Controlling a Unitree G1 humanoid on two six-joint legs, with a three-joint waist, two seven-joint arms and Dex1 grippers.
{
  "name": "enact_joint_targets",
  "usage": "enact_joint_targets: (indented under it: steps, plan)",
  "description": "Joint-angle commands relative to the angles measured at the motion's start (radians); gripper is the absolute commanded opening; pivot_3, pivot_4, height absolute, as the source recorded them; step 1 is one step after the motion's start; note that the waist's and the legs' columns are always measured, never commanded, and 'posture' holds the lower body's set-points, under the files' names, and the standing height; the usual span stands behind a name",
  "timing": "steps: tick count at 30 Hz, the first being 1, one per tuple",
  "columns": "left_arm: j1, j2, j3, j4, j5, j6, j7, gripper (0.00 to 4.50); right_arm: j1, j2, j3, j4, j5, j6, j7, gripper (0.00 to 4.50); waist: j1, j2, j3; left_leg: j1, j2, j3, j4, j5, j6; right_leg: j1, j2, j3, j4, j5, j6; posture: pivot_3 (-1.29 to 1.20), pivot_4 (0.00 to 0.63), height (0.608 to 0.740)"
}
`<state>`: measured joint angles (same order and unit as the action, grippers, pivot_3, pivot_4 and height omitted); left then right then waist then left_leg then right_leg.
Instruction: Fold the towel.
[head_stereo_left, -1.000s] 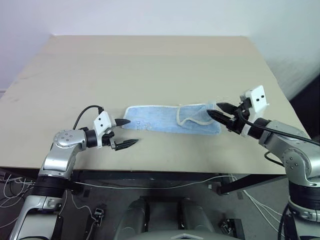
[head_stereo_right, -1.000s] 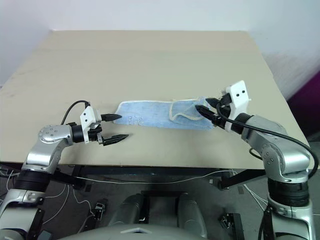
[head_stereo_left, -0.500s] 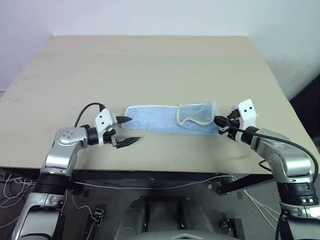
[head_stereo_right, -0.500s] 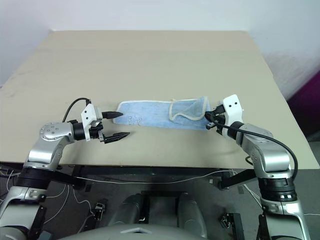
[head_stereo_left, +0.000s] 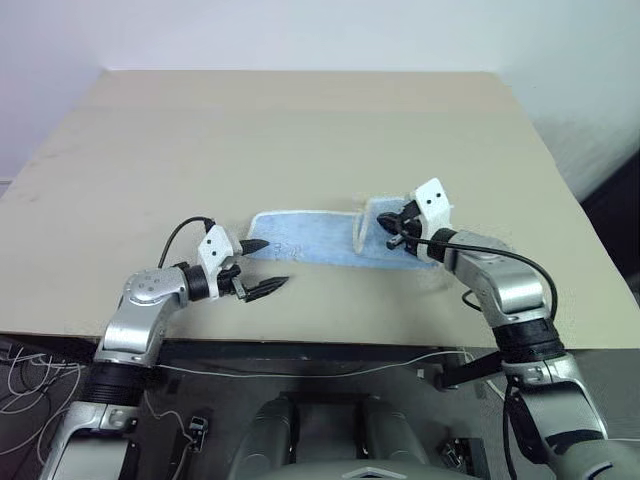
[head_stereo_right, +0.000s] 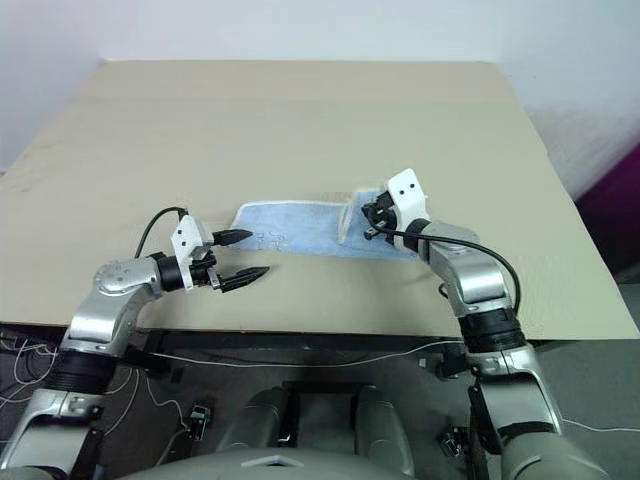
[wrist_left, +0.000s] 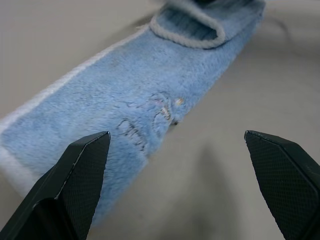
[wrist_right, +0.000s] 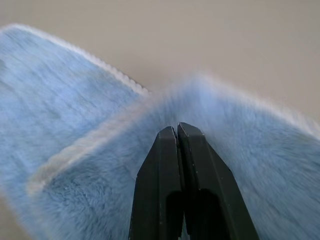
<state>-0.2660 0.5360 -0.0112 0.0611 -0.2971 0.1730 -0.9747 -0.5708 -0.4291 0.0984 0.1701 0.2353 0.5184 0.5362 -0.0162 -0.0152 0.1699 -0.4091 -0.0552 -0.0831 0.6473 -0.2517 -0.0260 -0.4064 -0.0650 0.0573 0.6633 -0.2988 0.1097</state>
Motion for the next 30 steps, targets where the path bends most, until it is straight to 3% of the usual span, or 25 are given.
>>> enact_joint_targets:
  steps: [1,9,16,23,30]
  plan:
    - [0.038,-0.007,0.052,-0.093,-0.042,0.034,0.052,4.50,-0.046,0.024,0.015,0.043,-0.033,-0.055,0.018,0.10,-0.001,0.000,0.000,0.000,0.000,0.000,0.000,0.000,0.000,0.000,0.000,0.000,0.000,0.000,0.000,0.00,0.150,0.740]
    - [0.105,-0.029,0.144,-0.187,-0.083,0.132,0.211,4.50,-0.034,0.042,-0.004,0.009,-0.039,-0.065,0.048,0.10,-0.001,0.000,0.000,0.000,0.000,0.000,0.000,0.000,0.000,0.000,0.000,0.000,0.000,0.000,0.000,0.00,0.150,0.740]
    - [0.198,-0.126,0.265,-0.401,-0.225,0.411,0.475,4.50,-0.039,0.024,-0.133,-0.223,0.103,0.006,0.078,0.10,0.000,0.000,0.000,0.000,0.000,-0.001,0.000,0.000,0.000,0.000,0.000,0.000,0.000,0.000,0.000,0.00,0.150,0.740]
    - [0.168,-0.347,0.445,-0.487,-0.588,0.791,0.853,4.50,-0.041,-0.004,-0.154,-0.237,0.115,0.007,0.087,0.10,0.003,0.000,0.000,0.000,0.000,-0.001,0.001,0.000,0.000,0.001,-0.001,-0.001,0.000,0.000,0.000,0.00,0.150,0.740]
    - [0.085,-0.505,0.537,-0.406,-1.004,0.860,1.183,4.50,-0.055,0.003,-0.145,-0.211,0.105,-0.010,0.088,0.10,0.004,-0.001,0.000,0.000,0.000,-0.001,0.001,0.000,0.000,0.001,0.000,-0.001,0.000,0.000,0.000,0.00,0.150,0.740]
